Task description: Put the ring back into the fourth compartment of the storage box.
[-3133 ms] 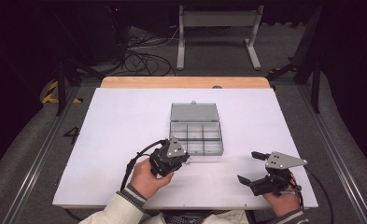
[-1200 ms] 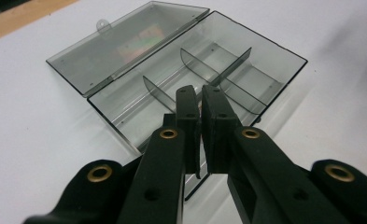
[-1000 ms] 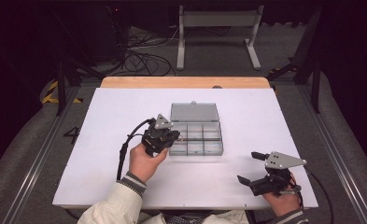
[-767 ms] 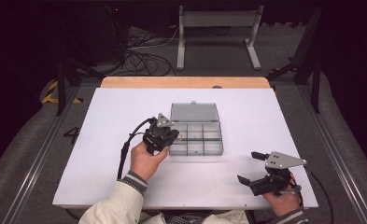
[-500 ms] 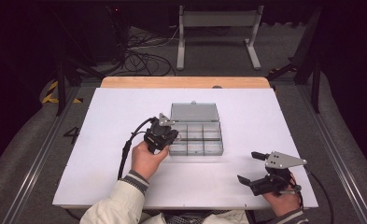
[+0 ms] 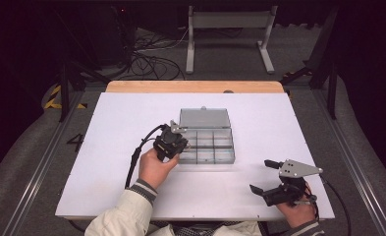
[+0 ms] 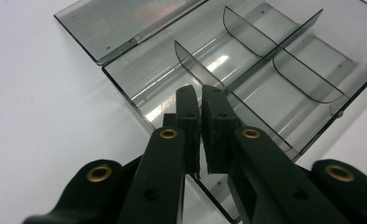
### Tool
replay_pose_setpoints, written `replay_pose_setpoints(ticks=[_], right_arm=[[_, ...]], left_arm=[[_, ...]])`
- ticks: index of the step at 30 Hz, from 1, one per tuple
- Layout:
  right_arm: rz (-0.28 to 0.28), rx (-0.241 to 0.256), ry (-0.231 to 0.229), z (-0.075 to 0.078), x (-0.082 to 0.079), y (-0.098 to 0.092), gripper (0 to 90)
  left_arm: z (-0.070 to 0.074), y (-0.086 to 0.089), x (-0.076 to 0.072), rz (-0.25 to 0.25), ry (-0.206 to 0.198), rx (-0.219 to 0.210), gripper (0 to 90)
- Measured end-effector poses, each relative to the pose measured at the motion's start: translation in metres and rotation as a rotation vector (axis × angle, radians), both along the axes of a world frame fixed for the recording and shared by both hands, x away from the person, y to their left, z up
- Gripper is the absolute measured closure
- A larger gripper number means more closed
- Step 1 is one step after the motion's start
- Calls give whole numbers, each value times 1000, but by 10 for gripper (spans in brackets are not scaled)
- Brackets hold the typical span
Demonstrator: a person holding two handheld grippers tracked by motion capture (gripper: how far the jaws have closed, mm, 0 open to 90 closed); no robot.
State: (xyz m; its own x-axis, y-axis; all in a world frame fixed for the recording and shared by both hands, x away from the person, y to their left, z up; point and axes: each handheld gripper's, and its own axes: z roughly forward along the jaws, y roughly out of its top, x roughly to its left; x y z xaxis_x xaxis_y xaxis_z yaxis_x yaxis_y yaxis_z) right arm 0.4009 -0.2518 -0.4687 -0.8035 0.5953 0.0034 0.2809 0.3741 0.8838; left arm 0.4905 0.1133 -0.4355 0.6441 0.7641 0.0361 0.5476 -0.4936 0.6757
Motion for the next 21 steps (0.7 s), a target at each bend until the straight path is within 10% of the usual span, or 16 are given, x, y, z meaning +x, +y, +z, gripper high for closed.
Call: replay_pose_setpoints(ticks=[21], right_arm=[[1, -4, 1, 0, 0, 0, 7]], left_arm=[[-13, -9, 5, -49, 75, 71, 861]])
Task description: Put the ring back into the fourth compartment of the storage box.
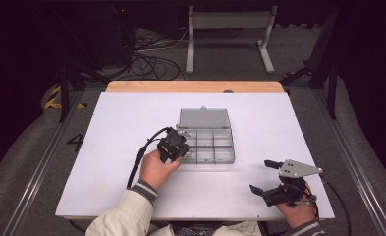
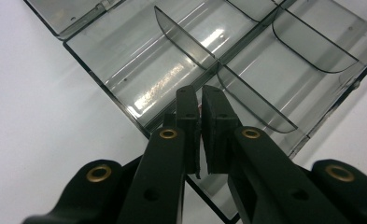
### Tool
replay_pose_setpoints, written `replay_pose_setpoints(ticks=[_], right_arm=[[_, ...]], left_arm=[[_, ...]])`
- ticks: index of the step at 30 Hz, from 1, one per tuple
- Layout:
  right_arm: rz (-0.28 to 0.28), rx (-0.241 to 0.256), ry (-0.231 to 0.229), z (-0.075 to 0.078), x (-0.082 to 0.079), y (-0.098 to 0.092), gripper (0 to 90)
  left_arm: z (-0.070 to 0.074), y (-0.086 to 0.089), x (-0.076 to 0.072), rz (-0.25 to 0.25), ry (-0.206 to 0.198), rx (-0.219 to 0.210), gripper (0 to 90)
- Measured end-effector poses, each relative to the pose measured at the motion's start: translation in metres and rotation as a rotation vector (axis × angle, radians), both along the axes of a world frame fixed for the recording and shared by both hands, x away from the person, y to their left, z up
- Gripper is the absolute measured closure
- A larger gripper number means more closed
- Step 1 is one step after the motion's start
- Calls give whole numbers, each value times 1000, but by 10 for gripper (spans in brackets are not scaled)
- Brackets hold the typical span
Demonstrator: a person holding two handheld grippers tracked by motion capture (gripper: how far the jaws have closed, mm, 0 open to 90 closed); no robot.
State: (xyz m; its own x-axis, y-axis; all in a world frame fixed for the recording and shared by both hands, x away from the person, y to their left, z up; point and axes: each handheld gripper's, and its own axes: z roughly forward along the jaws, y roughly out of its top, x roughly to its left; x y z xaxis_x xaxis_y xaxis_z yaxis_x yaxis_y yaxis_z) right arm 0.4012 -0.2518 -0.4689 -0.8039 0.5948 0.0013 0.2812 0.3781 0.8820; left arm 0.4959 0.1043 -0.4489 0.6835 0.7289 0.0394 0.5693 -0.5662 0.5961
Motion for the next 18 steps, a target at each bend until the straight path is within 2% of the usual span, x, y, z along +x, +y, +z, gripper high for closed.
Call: replay_pose_setpoints(ticks=[9, 18], right_arm=[[2, 0, 2, 0, 0, 0, 7], [2, -1, 5, -1, 0, 0, 8]], left_arm=[[-3, -3, 0, -31, 15, 12, 860], [-6, -5, 2, -41, 28, 30, 858]])
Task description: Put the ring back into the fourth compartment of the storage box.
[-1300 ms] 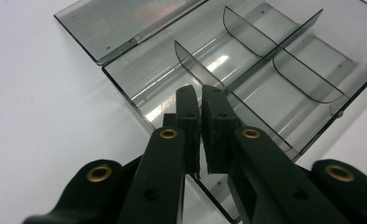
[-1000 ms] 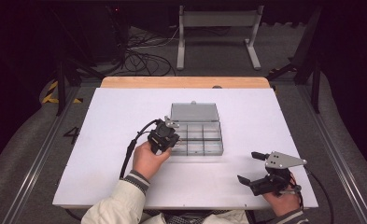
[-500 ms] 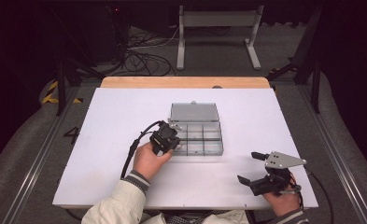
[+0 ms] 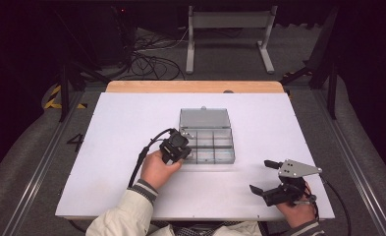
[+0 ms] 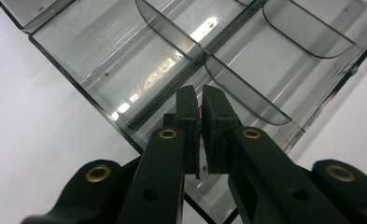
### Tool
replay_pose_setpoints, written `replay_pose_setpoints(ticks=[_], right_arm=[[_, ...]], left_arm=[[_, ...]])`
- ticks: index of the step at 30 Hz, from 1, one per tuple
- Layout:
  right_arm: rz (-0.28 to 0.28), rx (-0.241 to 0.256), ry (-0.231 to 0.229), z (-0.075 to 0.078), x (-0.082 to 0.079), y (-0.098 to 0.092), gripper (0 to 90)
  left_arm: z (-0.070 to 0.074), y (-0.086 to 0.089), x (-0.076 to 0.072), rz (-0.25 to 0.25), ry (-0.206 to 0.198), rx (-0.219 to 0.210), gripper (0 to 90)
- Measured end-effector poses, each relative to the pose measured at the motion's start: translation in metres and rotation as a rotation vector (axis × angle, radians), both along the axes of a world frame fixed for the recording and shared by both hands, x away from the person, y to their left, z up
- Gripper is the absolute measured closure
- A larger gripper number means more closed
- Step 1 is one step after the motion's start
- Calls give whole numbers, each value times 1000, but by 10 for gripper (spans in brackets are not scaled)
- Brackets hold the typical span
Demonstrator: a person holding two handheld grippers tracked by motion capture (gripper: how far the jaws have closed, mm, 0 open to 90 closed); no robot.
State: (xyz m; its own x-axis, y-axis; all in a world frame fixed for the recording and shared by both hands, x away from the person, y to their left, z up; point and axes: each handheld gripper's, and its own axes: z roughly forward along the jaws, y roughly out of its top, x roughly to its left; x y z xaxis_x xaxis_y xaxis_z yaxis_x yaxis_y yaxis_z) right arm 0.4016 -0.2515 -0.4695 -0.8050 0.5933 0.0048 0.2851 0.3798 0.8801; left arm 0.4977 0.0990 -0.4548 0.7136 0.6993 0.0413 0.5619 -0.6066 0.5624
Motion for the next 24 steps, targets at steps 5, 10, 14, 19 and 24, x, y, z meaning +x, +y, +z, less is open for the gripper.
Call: replay_pose_setpoints(ticks=[5, 10, 14, 19, 24], right_arm=[[0, -1, 0, 0, 0, 0, 9], [0, -2, -2, 0, 0, 0, 9], [0, -2, -2, 0, 0, 0, 9], [-1, -1, -2, 0, 0, 0, 9], [0, 0, -1, 0, 0, 0, 9]], left_arm=[[-1, -1, 0, 3, -2, 11, 857], [-2, -2, 0, 12, -16, 19, 857], [-2, -1, 1, 21, -19, 28, 856], [0, 0, 0, 21, -25, 11, 807], [2, 2, -1, 19, -33, -4, 766]])
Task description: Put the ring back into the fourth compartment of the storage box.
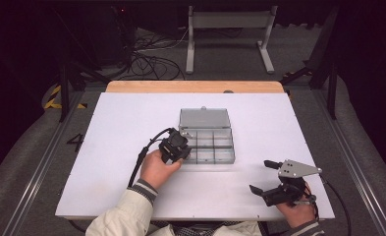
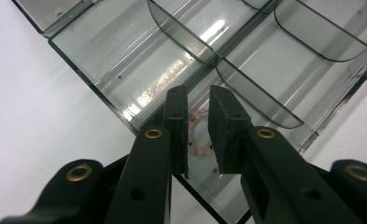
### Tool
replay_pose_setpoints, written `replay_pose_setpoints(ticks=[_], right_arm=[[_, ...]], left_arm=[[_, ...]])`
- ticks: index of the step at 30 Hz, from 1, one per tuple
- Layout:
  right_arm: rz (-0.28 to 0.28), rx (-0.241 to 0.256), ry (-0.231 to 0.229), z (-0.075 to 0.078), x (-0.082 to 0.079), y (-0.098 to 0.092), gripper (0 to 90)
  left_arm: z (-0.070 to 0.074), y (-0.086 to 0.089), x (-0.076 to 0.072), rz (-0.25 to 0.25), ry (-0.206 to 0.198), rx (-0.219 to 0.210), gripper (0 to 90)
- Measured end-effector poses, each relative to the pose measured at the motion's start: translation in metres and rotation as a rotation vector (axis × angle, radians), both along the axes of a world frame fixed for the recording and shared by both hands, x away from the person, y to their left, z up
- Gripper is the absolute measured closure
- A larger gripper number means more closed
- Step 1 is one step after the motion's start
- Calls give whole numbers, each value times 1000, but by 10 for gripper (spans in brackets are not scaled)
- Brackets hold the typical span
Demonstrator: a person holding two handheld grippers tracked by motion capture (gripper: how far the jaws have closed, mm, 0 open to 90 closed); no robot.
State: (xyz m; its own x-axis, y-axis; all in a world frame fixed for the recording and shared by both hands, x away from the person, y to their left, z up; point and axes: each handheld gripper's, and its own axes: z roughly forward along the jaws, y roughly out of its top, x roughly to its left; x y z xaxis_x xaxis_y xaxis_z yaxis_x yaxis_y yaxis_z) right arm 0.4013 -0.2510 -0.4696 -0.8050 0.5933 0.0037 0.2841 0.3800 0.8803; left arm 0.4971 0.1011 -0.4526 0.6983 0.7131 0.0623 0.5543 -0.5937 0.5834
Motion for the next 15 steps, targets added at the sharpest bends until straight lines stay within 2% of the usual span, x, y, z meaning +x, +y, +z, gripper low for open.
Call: replay_pose_setpoints(ticks=[6, 15], right_arm=[[0, 1, -2, 0, 0, 0, 9], [-2, 4, 1, 0, 0, 0, 9]], left_arm=[[6, 5, -3, 0, -18, -23, 691], [22, 12, -15, -4, -77, -98, 549]])
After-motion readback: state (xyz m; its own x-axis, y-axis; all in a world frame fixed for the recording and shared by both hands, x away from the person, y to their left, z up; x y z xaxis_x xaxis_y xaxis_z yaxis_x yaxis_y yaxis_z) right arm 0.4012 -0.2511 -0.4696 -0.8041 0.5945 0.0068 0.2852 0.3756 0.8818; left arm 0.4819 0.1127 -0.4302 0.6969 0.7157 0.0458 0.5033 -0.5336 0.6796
